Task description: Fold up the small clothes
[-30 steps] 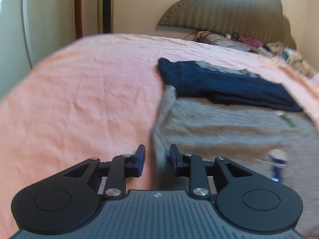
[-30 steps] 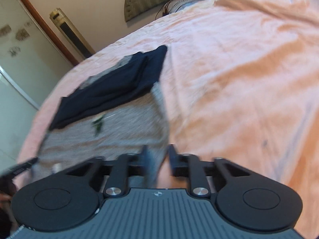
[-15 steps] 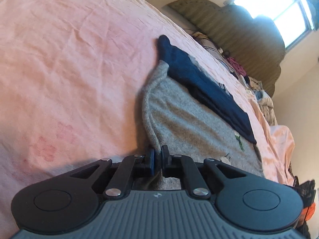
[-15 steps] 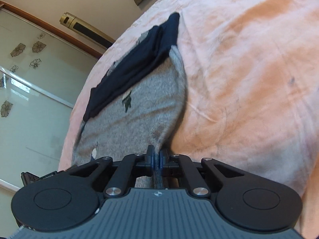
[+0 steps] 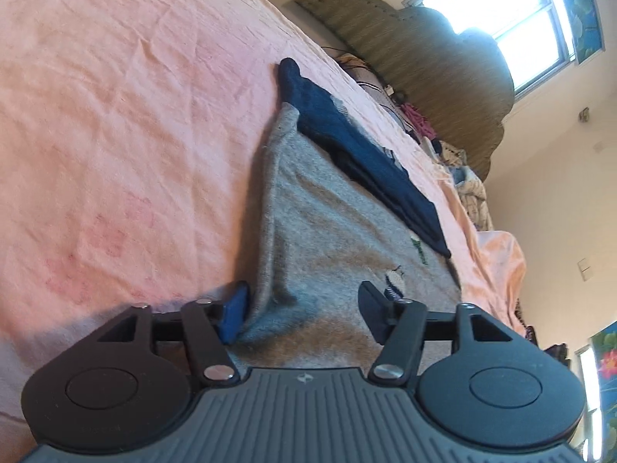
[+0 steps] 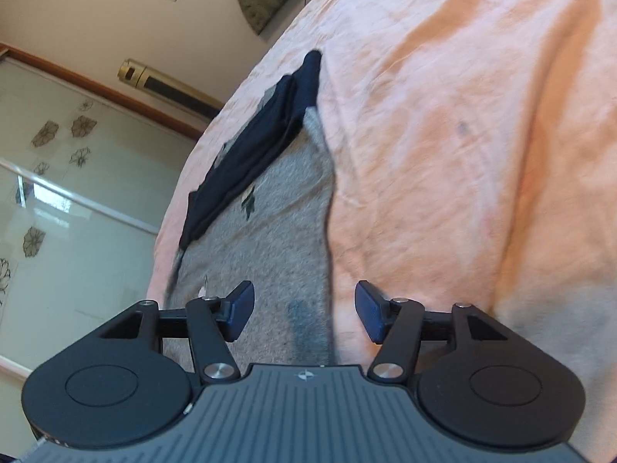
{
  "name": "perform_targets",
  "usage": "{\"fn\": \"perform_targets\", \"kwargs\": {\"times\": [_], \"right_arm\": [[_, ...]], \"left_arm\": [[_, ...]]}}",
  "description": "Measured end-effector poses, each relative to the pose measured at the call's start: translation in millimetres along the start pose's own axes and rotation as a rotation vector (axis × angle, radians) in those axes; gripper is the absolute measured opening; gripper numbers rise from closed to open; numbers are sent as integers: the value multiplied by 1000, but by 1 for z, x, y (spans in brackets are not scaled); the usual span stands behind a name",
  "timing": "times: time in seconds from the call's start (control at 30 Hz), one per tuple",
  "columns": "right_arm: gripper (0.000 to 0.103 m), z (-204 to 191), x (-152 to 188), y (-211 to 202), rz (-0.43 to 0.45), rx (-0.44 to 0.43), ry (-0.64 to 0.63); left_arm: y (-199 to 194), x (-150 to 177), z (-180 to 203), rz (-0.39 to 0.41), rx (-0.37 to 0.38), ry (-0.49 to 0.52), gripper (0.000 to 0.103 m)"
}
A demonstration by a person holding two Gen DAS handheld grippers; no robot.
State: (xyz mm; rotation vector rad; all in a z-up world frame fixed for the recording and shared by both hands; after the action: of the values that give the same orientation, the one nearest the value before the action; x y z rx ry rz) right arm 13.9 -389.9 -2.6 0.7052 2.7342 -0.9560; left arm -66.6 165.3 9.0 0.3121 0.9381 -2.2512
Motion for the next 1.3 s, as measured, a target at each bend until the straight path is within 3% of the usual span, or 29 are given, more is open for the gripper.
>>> {"fn": "perform_targets", "kwargs": {"times": [0.07,0.13,0.2,0.23,0.27,0.4,0.47,0.53,0.6,0.63,0.7,0.77,0.87,0.9,0.93,0.97,1.0,1.1,1.17,1.2,1.27,1.3], "right_arm": [[59,0,-6,13,-21,-43,19],[51,-2,-12,25,-38,-51,19],[10,-4,-15,40,-84,-4,-1],[8,-6,-15,43,-89,6,-28],[8,-9,-17,41,-83,17,-42],[7,-13,-27,-3,48,-5,-65],[7,7,-25,0,2,94,-35],[5,18,-16,1,-4,62,5],[17,16,-7,-3,2,35,25],[22,13,-2,-3,-9,26,26],[56,6,12,-5,-37,-38,18],[62,-1,25,-6,-63,-82,15],[57,-13,40,5,-119,-93,-13],[42,-17,43,10,-138,-73,-34],[29,-19,45,13,-164,-56,-41],[12,-20,46,16,-187,-33,-59],[11,-22,47,14,-185,-18,-90],[10,-21,43,-13,-138,3,-115],[10,-8,42,-25,-127,60,-94],[7,2,43,-25,-129,42,-51],[11,7,51,-28,-119,12,-3],[21,5,55,-29,-127,-8,2]], "left_arm": [[4,-2,-1,5,18,-16,67],[10,-6,-4,13,36,-41,67],[14,-11,-5,17,34,-68,62],[16,-14,-5,10,13,-71,50],[16,-17,-4,-1,-10,-73,42],[2,-15,-4,-6,-24,-37,44],[-1,-11,-11,-19,-19,-35,46],[-3,-6,-18,-11,10,-70,47],[-7,-4,-17,-20,18,-80,51],[-9,-2,-16,-27,27,-76,59],[-14,5,-14,-47,46,-70,67],[-14,16,-15,-72,85,-88,67],[-11,25,-12,-60,110,-96,66],[-8,25,-9,-59,103,-95,63],[-6,24,-7,-68,87,-92,42],[-3,23,-6,-87,64,-87,12],[-2,22,-7,-103,42,-87,7],[-16,19,-8,-89,11,-54,8],[-21,22,-15,-88,-24,-40,8],[-21,24,-21,-95,-31,-53,8],[-24,28,-34,-104,33,-117,8],[-27,31,-35,-117,56,-133,10]]}}
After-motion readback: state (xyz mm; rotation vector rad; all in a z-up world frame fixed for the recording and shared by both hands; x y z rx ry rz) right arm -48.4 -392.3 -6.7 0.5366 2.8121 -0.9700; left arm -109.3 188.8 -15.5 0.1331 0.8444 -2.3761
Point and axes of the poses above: each gripper's, at about its wrist camera, not at the fingertips, and y roughly the way its jaws point, z to its right, x to its underside, the point moved 1 cm from there along y, roughly the way its jaws point, and after that the axes turned 2 degrees about x, right-handed, at the moved point
